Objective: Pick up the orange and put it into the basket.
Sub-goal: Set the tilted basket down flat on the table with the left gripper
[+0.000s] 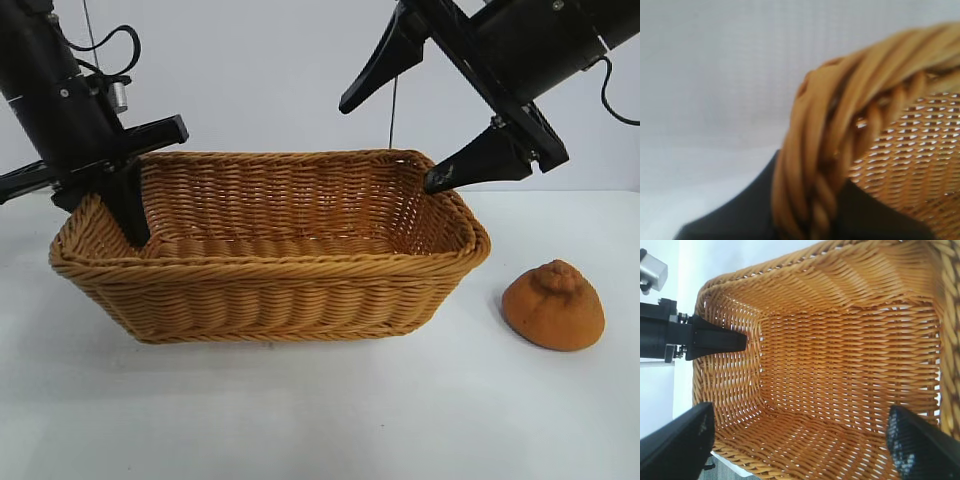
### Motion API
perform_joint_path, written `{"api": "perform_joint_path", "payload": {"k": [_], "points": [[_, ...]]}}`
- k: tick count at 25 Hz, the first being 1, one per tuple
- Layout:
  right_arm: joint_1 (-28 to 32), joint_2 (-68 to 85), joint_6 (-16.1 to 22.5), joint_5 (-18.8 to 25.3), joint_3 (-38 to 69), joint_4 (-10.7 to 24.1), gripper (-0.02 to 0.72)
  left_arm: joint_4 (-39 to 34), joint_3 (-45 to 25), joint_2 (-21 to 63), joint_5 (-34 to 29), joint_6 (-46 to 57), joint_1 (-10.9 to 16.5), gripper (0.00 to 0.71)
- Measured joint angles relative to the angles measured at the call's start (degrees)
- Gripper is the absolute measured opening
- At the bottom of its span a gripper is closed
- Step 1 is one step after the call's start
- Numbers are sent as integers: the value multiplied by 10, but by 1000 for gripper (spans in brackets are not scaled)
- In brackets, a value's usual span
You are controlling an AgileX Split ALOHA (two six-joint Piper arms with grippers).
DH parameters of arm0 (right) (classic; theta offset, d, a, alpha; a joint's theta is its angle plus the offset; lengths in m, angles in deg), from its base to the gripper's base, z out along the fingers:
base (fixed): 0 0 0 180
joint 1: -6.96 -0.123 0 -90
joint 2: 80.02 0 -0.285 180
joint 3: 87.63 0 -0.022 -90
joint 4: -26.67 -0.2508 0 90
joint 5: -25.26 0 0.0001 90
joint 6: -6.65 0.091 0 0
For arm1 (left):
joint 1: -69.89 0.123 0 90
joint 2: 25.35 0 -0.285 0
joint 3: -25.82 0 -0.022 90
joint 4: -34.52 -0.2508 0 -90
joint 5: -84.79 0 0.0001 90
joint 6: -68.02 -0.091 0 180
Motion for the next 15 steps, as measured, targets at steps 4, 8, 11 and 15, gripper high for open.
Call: {"api": "perform_joint_path", "payload": {"k": [4, 8, 11, 15], "points": [[0, 0, 0, 0, 0, 0, 641, 0, 0, 0, 7, -4, 0, 94], [0, 0, 0, 0, 0, 0, 641, 0, 0, 0, 9, -12, 0, 94], [0, 0, 0, 0, 0, 0, 641, 1, 0, 0, 19, -15, 0, 94], [0, 0, 0, -1, 0, 0, 641, 10, 0, 0, 38, -15, 0, 94]]}}
